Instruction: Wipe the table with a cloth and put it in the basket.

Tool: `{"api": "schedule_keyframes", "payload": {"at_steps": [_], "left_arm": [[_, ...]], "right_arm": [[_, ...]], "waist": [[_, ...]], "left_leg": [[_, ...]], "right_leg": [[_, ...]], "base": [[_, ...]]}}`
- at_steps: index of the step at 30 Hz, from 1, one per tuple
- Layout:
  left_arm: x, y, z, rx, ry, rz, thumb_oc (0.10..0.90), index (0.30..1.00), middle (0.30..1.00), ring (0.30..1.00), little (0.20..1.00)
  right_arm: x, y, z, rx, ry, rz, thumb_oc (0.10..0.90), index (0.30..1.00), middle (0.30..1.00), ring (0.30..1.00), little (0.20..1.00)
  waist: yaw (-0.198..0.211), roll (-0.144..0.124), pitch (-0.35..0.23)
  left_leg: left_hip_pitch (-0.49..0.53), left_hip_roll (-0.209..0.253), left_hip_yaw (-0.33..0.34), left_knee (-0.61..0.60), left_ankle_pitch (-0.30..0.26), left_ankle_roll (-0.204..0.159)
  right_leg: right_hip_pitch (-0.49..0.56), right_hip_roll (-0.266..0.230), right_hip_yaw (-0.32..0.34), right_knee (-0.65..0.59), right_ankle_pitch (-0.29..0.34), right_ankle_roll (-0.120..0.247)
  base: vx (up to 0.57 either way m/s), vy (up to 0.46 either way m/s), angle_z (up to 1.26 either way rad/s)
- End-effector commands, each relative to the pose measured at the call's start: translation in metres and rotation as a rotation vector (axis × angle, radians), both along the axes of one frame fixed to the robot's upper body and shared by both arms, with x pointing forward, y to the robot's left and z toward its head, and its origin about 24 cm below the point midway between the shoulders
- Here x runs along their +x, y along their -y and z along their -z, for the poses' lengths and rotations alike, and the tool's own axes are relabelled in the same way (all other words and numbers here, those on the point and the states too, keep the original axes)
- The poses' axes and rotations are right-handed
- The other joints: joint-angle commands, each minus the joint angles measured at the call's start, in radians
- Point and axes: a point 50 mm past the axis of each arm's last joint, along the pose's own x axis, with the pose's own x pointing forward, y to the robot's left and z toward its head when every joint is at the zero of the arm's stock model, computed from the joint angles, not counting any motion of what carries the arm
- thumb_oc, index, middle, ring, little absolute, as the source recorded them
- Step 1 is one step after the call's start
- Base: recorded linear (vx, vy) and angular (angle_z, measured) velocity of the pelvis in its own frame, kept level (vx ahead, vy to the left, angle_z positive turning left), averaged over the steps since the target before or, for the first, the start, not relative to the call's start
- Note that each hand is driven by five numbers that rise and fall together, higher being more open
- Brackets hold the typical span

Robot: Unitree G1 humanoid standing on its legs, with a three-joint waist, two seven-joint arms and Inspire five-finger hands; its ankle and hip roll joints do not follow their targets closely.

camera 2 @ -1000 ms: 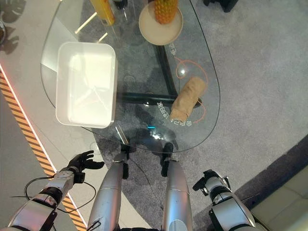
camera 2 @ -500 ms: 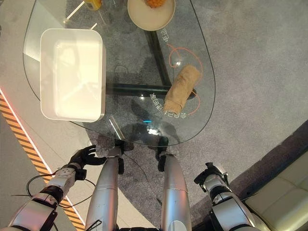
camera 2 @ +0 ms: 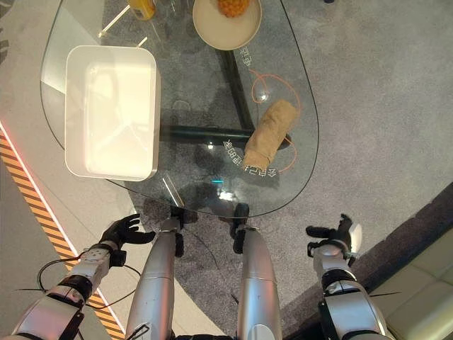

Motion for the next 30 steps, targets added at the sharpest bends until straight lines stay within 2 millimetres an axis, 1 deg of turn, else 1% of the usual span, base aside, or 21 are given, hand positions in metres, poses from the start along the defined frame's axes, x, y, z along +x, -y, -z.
{"api": "schedule_keyframes", "payload": {"at_steps": [1,2,4,5,7,10,11,12,13,15,17,20,22,30], "left_arm": [[-0.035,-0.025,0.019,0.018,-0.066,-0.141,0.8,0.9,0.9,0.9,0.9],[-0.035,-0.024,0.019,0.017,-0.065,-0.143,0.8,0.9,0.9,0.9,0.9],[-0.035,-0.022,0.019,0.012,-0.062,-0.145,0.8,0.9,0.9,0.9,0.9],[-0.035,-0.022,0.019,0.011,-0.062,-0.144,0.8,0.9,0.9,0.9,0.9],[-0.035,-0.018,0.021,0.006,-0.06,-0.144,0.8,0.9,0.9,0.9,0.9],[-0.033,-0.012,0.022,-0.004,-0.056,-0.139,0.8,0.9,0.9,0.9,0.9],[-0.033,-0.011,0.023,-0.005,-0.055,-0.138,0.8,0.9,0.9,0.9,0.9],[-0.031,-0.007,0.023,-0.011,-0.051,-0.138,0.8,0.9,0.9,0.9,0.9],[-0.031,-0.005,0.023,-0.014,-0.049,-0.136,0.8,0.9,0.9,0.9,0.9],[-0.031,-0.002,0.024,-0.018,-0.045,-0.134,0.8,0.9,0.9,0.9,0.9],[-0.03,0.001,0.025,-0.023,-0.043,-0.131,0.8,0.9,0.9,0.9,0.9],[-0.031,0.005,0.026,-0.03,-0.042,-0.13,0.8,0.9,0.9,0.9,0.9],[-0.031,0.009,0.028,-0.037,-0.039,-0.13,0.8,0.9,0.9,0.9,0.9],[-0.029,0.016,0.029,-0.047,-0.038,-0.12,0.8,0.9,0.9,0.9,0.9]], "right_arm": [[-0.008,0.034,-0.042,-0.049,0.252,0.172,0.8,0.9,0.9,0.9,0.9],[-0.004,0.031,-0.048,-0.043,0.287,0.164,0.8,0.9,0.9,0.9,0.9],[0.009,0.016,-0.066,-0.043,0.387,0.114,0.8,0.9,0.9,0.9,0.9],[0.012,0.012,-0.071,-0.042,0.411,0.104,0.8,0.9,0.9,0.9,0.9],[0.022,-0.004,-0.088,-0.041,0.487,0.056,0.8,0.9,0.9,0.9,0.9],[0.032,-0.025,-0.109,-0.043,0.588,-0.017,0.8,0.9,0.9,0.9,0.9],[0.034,-0.029,-0.113,-0.046,0.608,-0.036,0.8,0.9,0.9,0.9,0.9],[0.038,-0.044,-0.124,-0.061,0.647,-0.074,0.8,0.9,0.9,0.9,0.9],[0.04,-0.051,-0.129,-0.063,0.667,-0.1,0.8,0.9,0.9,0.9,0.9],[0.041,-0.062,-0.134,-0.076,0.687,-0.132,0.8,0.9,0.9,0.9,0.9],[0.042,-0.077,-0.139,-0.079,0.709,-0.167,0.8,0.9,0.9,0.9,0.9],[0.042,-0.095,-0.14,-0.087,0.711,-0.217,0.8,0.9,0.9,0.9,0.9],[0.043,-0.11,-0.137,-0.088,0.692,-0.251,0.8,0.9,0.9,0.9,0.9],[0.046,-0.131,-0.133,-0.09,0.651,-0.31,0.8,0.9,0.9,0.9,0.9]], "waist": [[-0.006,0.014,-0.022],[-0.007,0.015,-0.022],[-0.009,0.018,-0.022],[-0.01,0.019,-0.022],[-0.012,0.022,-0.022],[-0.014,0.026,-0.022],[-0.014,0.026,-0.022],[-0.014,0.028,-0.022],[-0.014,0.03,-0.022],[-0.015,0.031,-0.022],[-0.016,0.033,-0.022],[-0.017,0.037,-0.022],[-0.017,0.04,-0.022],[-0.013,0.043,-0.022]], "left_leg": [[-0.018,-0.028,0.032,0.124,-0.106,0.048],[-0.019,-0.029,0.033,0.122,-0.105,0.048],[-0.021,-0.033,0.034,0.113,-0.1,0.047],[-0.02,-0.034,0.035,0.111,-0.099,0.047],[-0.017,-0.037,0.036,0.1,-0.095,0.046],[-0.013,-0.041,0.039,0.089,-0.088,0.045],[-0.011,-0.042,0.039,0.086,-0.087,0.045],[-0.01,-0.044,0.04,0.08,-0.084,0.044],[-0.006,-0.045,0.042,0.074,-0.082,0.044],[-0.003,-0.047,0.045,0.067,-0.079,0.043],[0.003,-0.05,0.048,0.057,-0.074,0.041],[0.012,-0.055,0.054,0.042,-0.069,0.04],[0.022,-0.059,0.059,0.027,-0.065,0.038],[0.039,-0.061,0.071,0.005,-0.058,0.036]], "right_leg": [[0.012,0.019,0.051,-0.119,0.116,0.042],[0.012,0.019,0.052,-0.121,0.117,0.041],[0.007,0.022,0.053,-0.13,0.122,0.04],[0.007,0.022,0.053,-0.133,0.123,0.04],[0.008,0.024,0.054,-0.14,0.125,0.04],[0.014,0.025,0.054,-0.151,0.124,0.039],[0.015,0.026,0.054,-0.153,0.123,0.039],[0.018,0.026,0.054,-0.159,0.123,0.038],[0.021,0.026,0.054,-0.163,0.122,0.038],[0.024,0.026,0.054,-0.168,0.121,0.037],[0.03,0.026,0.054,-0.177,0.121,0.036],[0.039,0.025,0.055,-0.189,0.119,0.034],[0.048,0.025,0.055,-0.199,0.118,0.032],[0.065,0.019,0.047,-0.213,0.114,0.028]], "base": [[0.0,0.031,-0.02],[-0.01,0.038,-0.02],[-0.02,0.037,-0.01],[0.0,0.0,0.0],[-0.01,0.016,-0.01],[-0.02,0.04,0.01],[-0.02,0.039,0.02],[-0.02,0.038,0.01],[-0.01,0.036,0.01],[-0.01,0.015,0.01],[-0.01,0.04,0.02],[-0.01,0.056,0.01],[-0.01,0.053,-0.01],[0.0,0.016,-0.02]]}}
